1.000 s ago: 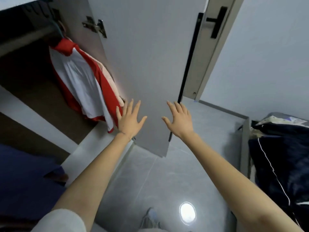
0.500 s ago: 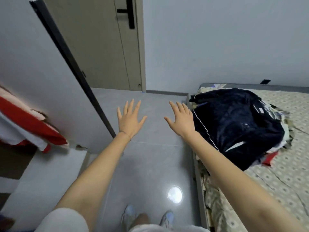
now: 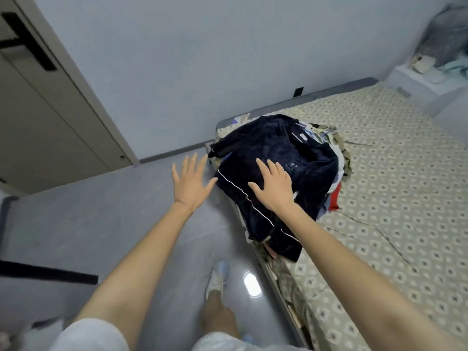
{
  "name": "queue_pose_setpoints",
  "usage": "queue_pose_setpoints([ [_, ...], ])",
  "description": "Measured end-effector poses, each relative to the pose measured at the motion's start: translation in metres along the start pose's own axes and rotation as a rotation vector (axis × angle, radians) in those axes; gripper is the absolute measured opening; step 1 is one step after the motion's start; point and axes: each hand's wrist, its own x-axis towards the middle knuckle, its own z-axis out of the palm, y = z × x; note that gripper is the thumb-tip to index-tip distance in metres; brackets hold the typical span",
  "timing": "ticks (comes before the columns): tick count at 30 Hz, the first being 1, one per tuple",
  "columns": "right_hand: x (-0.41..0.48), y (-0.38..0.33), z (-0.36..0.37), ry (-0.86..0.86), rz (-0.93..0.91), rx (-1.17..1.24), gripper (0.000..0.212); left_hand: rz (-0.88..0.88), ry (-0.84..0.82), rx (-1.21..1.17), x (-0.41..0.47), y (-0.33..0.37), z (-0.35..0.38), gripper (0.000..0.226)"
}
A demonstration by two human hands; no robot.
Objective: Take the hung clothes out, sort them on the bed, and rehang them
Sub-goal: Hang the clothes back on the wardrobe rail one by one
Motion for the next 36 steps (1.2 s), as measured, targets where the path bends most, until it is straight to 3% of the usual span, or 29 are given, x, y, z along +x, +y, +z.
queue_pose_setpoints([
  [13,0.148,0.089,-0.020,0.098,0.451,0.077,0.070,0.420,-0.112,0.043,0.250,0.089,0.043,0.071],
  [21,0.193,0.149,-0.024,0.113,0.640,0.122,0.072,0.550,-0.214,0.050,0.336,0.156,0.085,0.072],
  [36,0.284,0.268,0.016,0.045,0.763,0.209,0.072,0.522,-0.347,0.019,0.438,0.240,0.194,0.072],
])
